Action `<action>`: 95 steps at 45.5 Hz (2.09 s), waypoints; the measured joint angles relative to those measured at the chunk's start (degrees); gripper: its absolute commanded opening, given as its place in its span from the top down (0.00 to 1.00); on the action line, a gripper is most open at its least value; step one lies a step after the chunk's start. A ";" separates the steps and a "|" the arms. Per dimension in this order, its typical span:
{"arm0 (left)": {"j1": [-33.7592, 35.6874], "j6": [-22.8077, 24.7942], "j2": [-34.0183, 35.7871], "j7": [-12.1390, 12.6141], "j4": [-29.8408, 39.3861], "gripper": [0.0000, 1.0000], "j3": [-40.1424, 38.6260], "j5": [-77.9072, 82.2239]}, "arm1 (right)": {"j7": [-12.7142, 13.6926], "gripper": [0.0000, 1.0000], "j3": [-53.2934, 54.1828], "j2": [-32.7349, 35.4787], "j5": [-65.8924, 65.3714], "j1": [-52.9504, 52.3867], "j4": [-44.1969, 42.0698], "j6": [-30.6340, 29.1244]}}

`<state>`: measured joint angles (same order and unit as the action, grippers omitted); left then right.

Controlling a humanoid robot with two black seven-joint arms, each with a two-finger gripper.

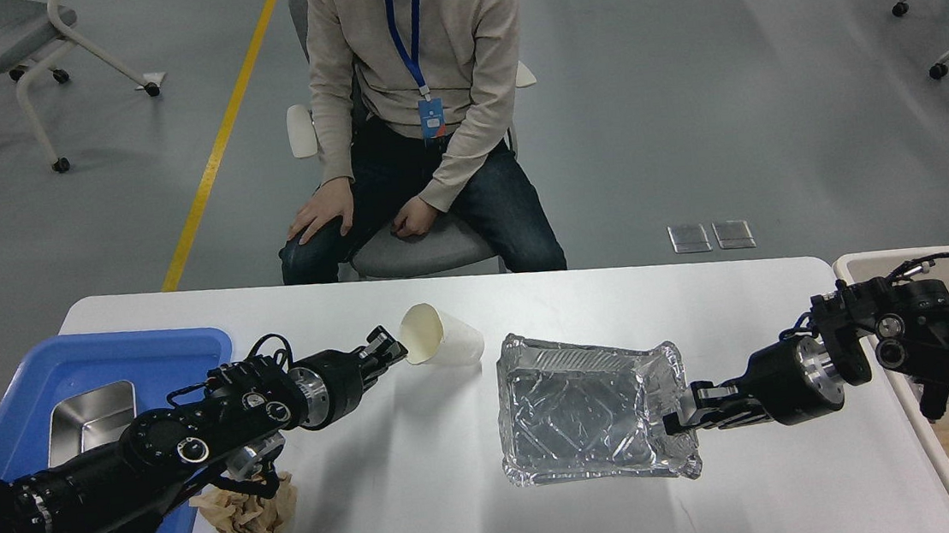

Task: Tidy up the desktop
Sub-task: 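Grasp the white paper cup with the left gripper and lift, then carry the paper cup over the foil tray and drop it in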

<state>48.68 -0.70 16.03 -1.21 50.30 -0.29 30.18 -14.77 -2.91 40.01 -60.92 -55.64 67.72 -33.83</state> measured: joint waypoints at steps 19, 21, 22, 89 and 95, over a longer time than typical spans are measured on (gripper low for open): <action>0.27 0.15 1.98 -1.34 1.92 1.00 0.02 -0.09 | 0.00 1.00 -0.18 -0.82 0.01 0.01 -0.31 -0.14; 0.43 0.07 2.84 -1.47 2.84 1.00 0.02 -0.09 | 0.00 1.00 -0.14 -0.73 0.01 0.17 -0.31 -0.12; 0.51 0.03 3.30 -1.51 3.24 1.00 0.02 -0.09 | 0.00 1.00 -0.12 -0.69 0.01 0.34 -0.31 -0.11; 24.41 4.05 14.65 -5.48 33.10 0.99 9.19 -0.41 | 0.01 1.00 -5.21 -12.10 -0.16 -4.44 -6.83 0.17; 24.53 4.11 12.53 -5.83 33.03 0.98 11.07 -0.35 | 0.01 1.00 -5.21 -12.14 -0.16 -4.32 -7.51 0.17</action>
<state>73.21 3.41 28.55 -7.04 83.33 10.77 29.83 -14.76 -8.12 27.87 -61.09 -59.96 60.21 -33.66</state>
